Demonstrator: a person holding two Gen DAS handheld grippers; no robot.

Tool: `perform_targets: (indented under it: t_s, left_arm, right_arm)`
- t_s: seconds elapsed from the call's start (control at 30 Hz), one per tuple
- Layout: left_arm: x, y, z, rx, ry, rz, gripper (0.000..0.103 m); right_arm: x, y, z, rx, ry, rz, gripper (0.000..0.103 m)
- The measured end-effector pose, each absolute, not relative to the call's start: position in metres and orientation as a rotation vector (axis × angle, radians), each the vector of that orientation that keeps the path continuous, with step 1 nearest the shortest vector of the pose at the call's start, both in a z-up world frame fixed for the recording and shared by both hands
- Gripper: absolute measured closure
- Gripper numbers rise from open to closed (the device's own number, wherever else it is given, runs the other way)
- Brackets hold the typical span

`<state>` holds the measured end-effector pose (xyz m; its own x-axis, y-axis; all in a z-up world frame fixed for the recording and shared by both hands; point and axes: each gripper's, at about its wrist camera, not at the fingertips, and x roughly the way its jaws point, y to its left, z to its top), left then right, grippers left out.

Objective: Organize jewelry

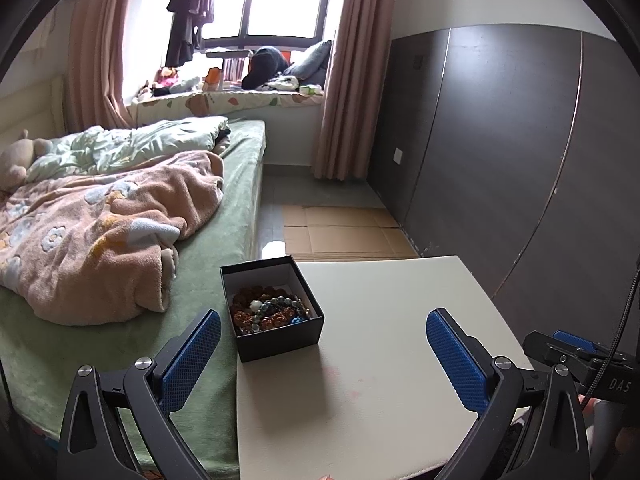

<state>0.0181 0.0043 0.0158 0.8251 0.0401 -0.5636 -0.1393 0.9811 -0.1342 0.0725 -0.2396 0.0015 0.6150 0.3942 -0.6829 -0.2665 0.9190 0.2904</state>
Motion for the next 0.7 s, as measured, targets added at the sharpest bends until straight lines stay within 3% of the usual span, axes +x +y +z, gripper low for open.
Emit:
perform_targets:
  t_s: [0.7]
  left_arm:
    - [0.0181,0.001,0.0153,-0.177,0.606,0.093,0.0]
  right_arm:
    - [0.0707,-0.2372,0.0038,0.155,0.813,0.396,0.0]
